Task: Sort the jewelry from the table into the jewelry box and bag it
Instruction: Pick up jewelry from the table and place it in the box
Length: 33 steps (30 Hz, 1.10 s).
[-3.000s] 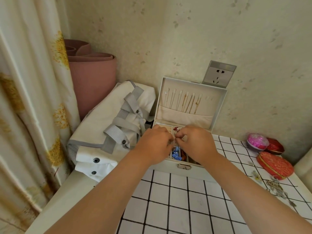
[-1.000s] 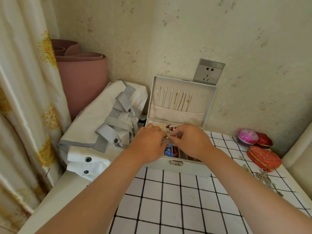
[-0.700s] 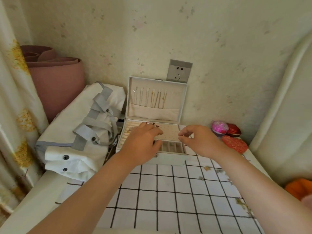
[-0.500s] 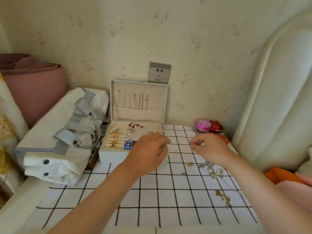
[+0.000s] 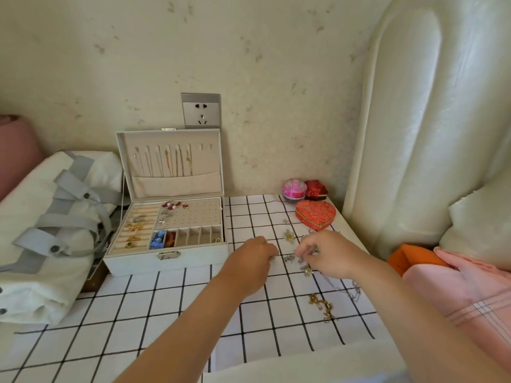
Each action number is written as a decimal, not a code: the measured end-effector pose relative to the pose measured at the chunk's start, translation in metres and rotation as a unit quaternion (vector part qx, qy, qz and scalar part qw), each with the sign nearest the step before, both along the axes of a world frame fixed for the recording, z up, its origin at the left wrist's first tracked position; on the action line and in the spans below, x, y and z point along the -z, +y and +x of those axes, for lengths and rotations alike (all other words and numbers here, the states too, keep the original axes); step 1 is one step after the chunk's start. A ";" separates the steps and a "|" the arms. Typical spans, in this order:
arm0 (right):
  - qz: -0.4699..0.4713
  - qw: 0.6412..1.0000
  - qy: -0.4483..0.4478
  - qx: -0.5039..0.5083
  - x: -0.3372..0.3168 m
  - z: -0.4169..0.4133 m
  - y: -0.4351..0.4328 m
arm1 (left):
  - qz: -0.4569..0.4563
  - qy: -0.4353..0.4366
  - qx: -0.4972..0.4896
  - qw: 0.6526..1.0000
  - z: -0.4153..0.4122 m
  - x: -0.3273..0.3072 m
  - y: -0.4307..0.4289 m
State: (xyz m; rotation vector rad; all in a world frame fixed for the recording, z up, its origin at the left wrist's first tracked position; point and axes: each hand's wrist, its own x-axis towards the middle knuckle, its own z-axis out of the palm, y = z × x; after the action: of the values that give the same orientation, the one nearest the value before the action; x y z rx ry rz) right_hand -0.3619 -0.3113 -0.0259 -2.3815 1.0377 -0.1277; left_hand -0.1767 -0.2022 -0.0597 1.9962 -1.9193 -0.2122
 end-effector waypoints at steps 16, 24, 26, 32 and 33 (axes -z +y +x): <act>0.102 0.994 -0.006 -0.032 -0.003 0.007 -0.008 | 0.011 0.073 -0.031 0.997 -0.001 0.003 -0.001; 0.167 0.959 -0.208 0.095 -0.011 0.007 -0.022 | -0.052 0.099 -0.013 0.994 -0.007 -0.005 -0.011; 0.212 0.937 -0.254 0.112 -0.015 0.007 -0.023 | -0.076 0.175 -0.014 0.982 -0.013 -0.011 -0.018; 0.288 0.880 -0.354 0.135 -0.025 0.009 -0.023 | -0.125 0.276 -0.010 0.953 -0.030 -0.034 -0.036; 0.303 0.870 -0.363 0.137 -0.025 0.009 -0.024 | -0.134 0.280 -0.015 0.951 -0.031 -0.036 -0.038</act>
State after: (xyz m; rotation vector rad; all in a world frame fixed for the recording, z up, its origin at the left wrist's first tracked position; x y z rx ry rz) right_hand -0.3531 -0.3350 -0.0012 -1.4119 0.8519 -0.6441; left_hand -0.2078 -0.2404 -0.0238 1.5688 -1.4653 -0.4314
